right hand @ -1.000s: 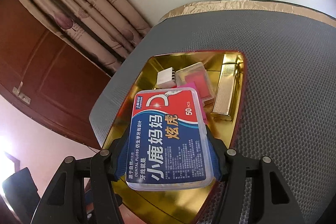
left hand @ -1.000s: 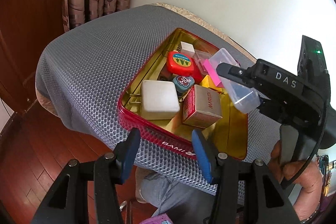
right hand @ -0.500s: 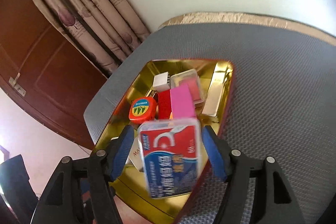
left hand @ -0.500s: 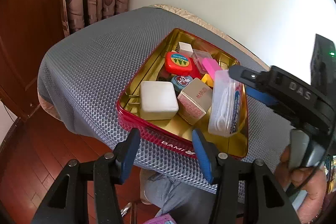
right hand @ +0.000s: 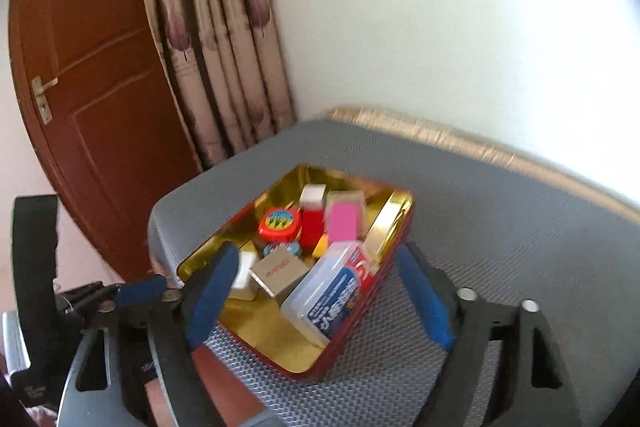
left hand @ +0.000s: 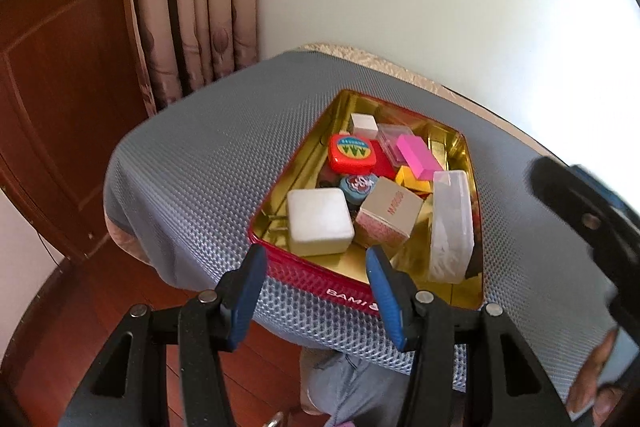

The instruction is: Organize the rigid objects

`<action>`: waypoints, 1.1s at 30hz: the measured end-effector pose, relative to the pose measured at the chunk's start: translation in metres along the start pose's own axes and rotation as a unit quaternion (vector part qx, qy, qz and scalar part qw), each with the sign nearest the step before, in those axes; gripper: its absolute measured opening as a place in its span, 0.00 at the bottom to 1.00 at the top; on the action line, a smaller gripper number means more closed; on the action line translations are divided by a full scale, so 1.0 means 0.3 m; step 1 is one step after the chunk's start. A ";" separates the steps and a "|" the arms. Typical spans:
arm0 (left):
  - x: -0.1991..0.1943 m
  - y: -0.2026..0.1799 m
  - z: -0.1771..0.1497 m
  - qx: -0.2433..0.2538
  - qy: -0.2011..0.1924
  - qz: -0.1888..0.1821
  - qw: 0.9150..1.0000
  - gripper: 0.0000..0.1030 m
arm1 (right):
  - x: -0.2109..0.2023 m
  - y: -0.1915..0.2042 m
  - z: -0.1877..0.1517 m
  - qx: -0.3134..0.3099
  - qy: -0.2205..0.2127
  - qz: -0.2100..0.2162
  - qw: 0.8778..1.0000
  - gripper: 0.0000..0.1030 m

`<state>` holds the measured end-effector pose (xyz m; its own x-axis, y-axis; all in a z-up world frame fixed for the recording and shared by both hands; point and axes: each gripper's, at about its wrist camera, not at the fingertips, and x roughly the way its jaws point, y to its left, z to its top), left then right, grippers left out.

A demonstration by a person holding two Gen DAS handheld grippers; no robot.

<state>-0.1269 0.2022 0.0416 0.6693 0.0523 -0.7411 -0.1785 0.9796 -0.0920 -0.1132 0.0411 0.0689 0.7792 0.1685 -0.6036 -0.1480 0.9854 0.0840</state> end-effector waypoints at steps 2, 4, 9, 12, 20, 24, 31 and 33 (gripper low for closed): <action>-0.017 -0.002 0.002 0.002 -0.013 0.008 1.000 0.51 | -0.036 0.011 0.000 -0.010 -0.022 -0.013 1.000 0.93; -0.035 0.000 0.003 0.002 -0.028 0.011 1.000 0.51 | -0.067 0.021 -0.005 -0.024 -0.040 -0.031 0.998 0.95; -0.115 -0.020 -0.001 0.018 -0.098 0.038 0.994 0.51 | -0.119 0.017 -0.023 -0.032 -0.060 -0.057 0.996 0.96; -0.168 -0.023 -0.008 0.016 -0.140 0.041 0.989 0.51 | -0.152 0.019 -0.035 -0.035 -0.071 -0.071 0.994 0.96; -0.183 -0.014 0.002 0.007 -0.140 0.034 0.989 0.52 | -0.216 0.057 -0.049 -0.050 -0.099 -0.101 0.989 0.99; -0.188 -0.003 0.005 0.000 -0.142 0.034 0.989 0.52 | -0.225 0.070 -0.046 -0.042 -0.100 -0.114 0.988 0.99; -0.204 -0.005 -0.009 0.004 -0.160 0.045 0.986 0.52 | -0.230 0.075 -0.058 -0.039 -0.104 -0.125 0.986 0.99; -0.210 -0.004 -0.011 0.003 -0.165 0.039 0.985 0.52 | -0.226 0.080 -0.066 -0.040 -0.105 -0.126 0.986 0.99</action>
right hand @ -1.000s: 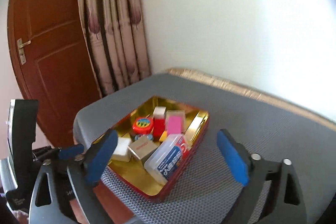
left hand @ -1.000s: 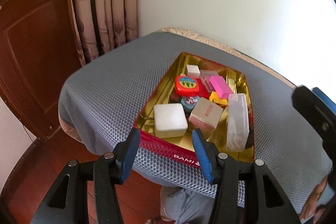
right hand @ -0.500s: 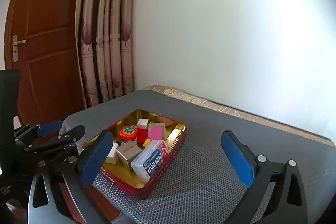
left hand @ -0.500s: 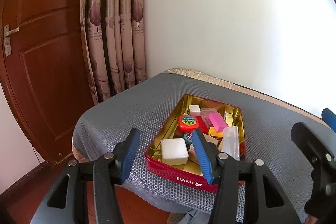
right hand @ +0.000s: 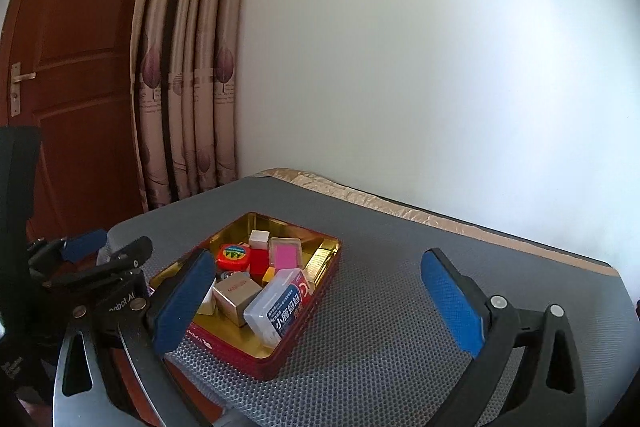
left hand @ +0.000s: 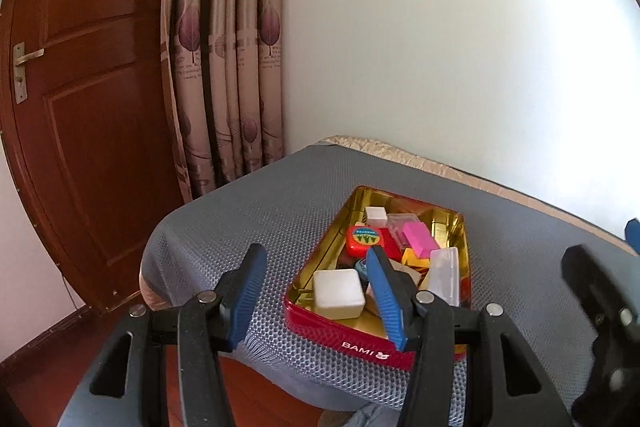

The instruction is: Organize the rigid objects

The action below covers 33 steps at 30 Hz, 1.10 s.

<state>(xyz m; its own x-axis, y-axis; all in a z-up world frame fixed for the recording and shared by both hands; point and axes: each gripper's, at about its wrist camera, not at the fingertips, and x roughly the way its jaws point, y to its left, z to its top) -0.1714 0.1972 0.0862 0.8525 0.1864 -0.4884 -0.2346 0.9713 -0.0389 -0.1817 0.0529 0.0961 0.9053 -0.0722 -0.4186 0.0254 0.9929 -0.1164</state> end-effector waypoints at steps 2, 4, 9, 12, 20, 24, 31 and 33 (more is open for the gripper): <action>-0.006 0.001 0.001 0.002 -0.006 0.003 1.000 0.52 | -0.004 0.008 -0.007 -0.002 -0.004 0.002 1.000 0.99; -0.009 0.003 0.003 0.001 -0.011 0.002 1.000 0.52 | -0.014 0.014 -0.009 -0.007 -0.011 -0.001 1.000 0.99; -0.016 0.006 0.011 0.006 -0.025 -0.006 1.000 0.52 | -0.030 0.024 -0.017 -0.009 -0.028 0.002 1.000 0.99; -0.034 0.007 0.019 0.016 -0.045 -0.011 0.999 0.52 | -0.051 0.028 -0.020 -0.009 -0.048 0.007 0.999 0.99; -0.095 0.033 0.050 0.030 -0.091 -0.028 0.995 0.52 | -0.073 0.048 -0.005 -0.023 -0.056 -0.007 0.998 0.99; -0.110 0.041 0.044 0.030 -0.099 -0.035 0.994 0.55 | -0.092 0.046 -0.001 -0.023 -0.062 -0.009 0.998 0.99; -0.099 0.034 0.037 0.034 -0.090 -0.053 0.994 0.55 | -0.101 0.051 -0.004 -0.012 -0.065 -0.012 0.998 0.99; -0.099 0.032 0.035 0.037 -0.088 -0.054 0.994 0.55 | -0.102 0.055 -0.007 -0.012 -0.064 -0.015 0.998 0.99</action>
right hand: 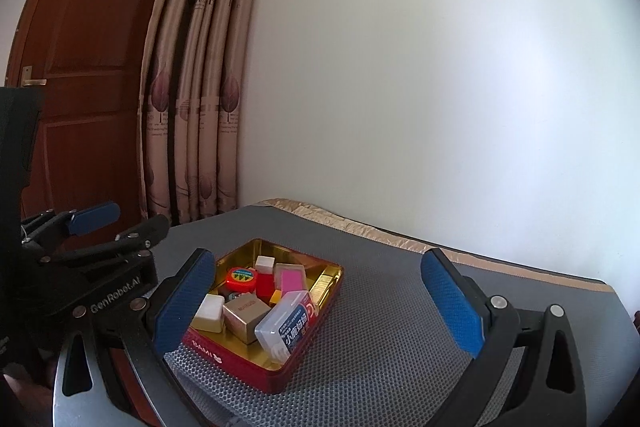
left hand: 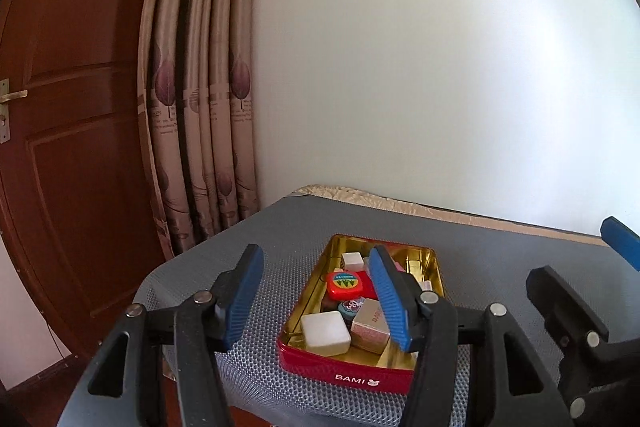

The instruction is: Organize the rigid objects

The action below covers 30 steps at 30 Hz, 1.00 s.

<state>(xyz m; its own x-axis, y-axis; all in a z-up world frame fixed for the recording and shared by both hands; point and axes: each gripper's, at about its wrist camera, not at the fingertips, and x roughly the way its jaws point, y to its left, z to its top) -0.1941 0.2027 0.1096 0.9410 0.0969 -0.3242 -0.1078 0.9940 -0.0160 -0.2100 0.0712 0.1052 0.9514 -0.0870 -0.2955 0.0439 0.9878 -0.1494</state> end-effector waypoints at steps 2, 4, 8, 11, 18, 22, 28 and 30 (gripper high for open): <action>-0.003 0.002 0.000 -0.001 0.000 -0.002 1.000 0.55 | -0.001 -0.003 -0.005 0.003 0.000 0.002 1.000 0.99; -0.005 0.003 0.001 -0.002 0.001 -0.002 1.000 0.55 | -0.001 -0.003 -0.009 0.003 0.002 -0.001 1.000 0.99; -0.006 0.007 0.002 -0.002 0.002 -0.002 1.000 0.55 | -0.003 -0.004 -0.018 0.002 0.003 -0.004 1.000 0.99; -0.009 0.008 0.002 -0.003 0.001 -0.004 1.000 0.55 | -0.001 -0.008 -0.022 0.003 0.007 -0.007 1.000 0.99; -0.010 0.005 0.001 -0.002 0.001 -0.005 1.000 0.55 | 0.008 -0.037 -0.026 0.021 0.012 -0.003 1.000 0.99; -0.012 0.003 0.003 -0.003 0.004 -0.006 1.000 0.55 | 0.006 -0.026 -0.031 0.012 0.011 -0.003 1.000 0.99; -0.013 0.000 0.005 -0.003 0.004 -0.006 1.000 0.55 | 0.003 -0.023 -0.032 0.014 0.012 -0.004 1.000 0.99; -0.015 0.001 0.005 0.000 0.002 -0.007 1.000 0.55 | 0.003 -0.025 -0.033 0.013 0.013 -0.002 1.000 0.99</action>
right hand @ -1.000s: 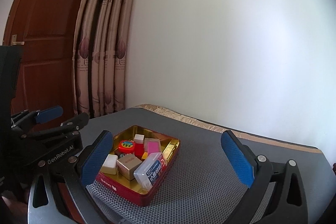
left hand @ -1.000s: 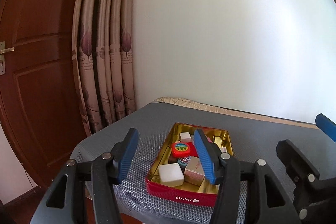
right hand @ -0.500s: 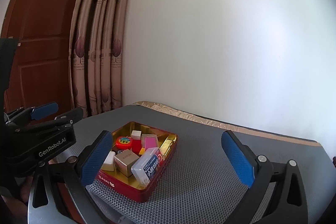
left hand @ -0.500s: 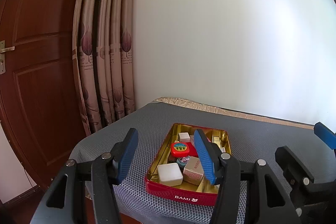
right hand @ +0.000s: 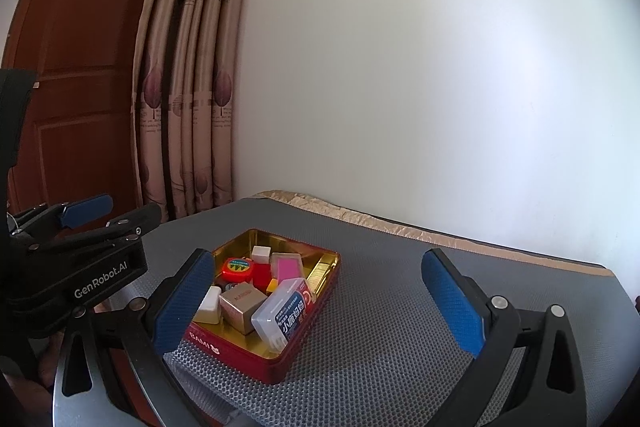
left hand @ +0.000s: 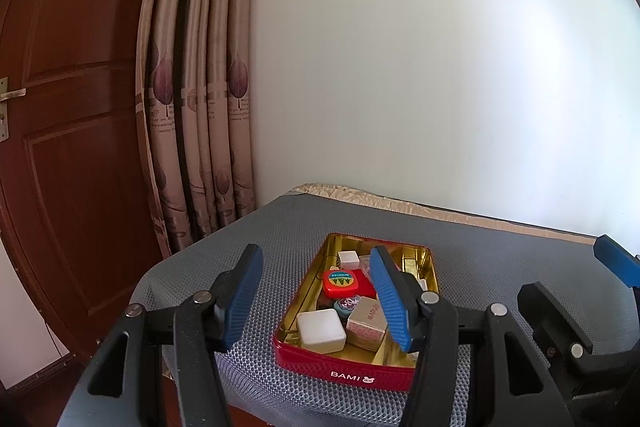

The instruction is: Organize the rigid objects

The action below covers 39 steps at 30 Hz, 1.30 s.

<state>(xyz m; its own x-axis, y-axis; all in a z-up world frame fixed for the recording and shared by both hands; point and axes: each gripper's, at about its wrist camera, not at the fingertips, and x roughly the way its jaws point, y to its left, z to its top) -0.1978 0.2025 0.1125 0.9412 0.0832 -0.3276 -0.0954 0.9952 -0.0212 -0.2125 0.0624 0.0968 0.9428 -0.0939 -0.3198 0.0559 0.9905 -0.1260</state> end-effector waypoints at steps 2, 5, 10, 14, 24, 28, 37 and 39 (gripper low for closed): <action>-0.001 -0.001 -0.001 0.003 -0.001 -0.001 1.000 0.55 | 0.000 0.002 0.000 -0.001 -0.002 -0.002 1.000 0.99; -0.001 -0.003 -0.002 0.007 -0.001 -0.003 1.000 0.55 | -0.003 0.005 -0.002 -0.001 -0.003 0.000 1.000 0.99; -0.002 0.001 -0.001 0.008 -0.003 -0.004 1.000 0.55 | -0.003 0.010 -0.003 0.002 0.000 -0.001 1.000 0.99; 0.000 0.005 -0.001 0.009 -0.001 -0.005 1.000 0.55 | -0.006 0.011 -0.004 0.001 0.000 -0.001 1.000 0.99; 0.002 0.000 -0.001 0.011 -0.002 -0.005 1.000 0.55 | -0.007 0.005 -0.005 0.002 0.001 0.000 1.000 0.99; 0.005 -0.006 -0.002 0.011 0.000 -0.004 1.000 0.55 | -0.006 0.000 -0.001 0.002 0.002 0.000 1.000 0.99; 0.005 -0.010 -0.004 0.009 0.004 -0.003 1.000 0.55 | -0.009 0.003 -0.002 0.002 0.001 0.000 1.000 0.99; 0.005 -0.011 -0.006 0.009 0.005 -0.003 1.000 0.55 | -0.009 0.006 0.000 0.002 0.002 -0.001 1.000 0.99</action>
<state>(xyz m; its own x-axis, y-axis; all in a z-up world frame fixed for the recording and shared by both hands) -0.1965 0.1993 0.1104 0.9386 0.0775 -0.3362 -0.0843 0.9964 -0.0057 -0.2148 0.0643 0.0975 0.9416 -0.0953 -0.3230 0.0581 0.9907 -0.1227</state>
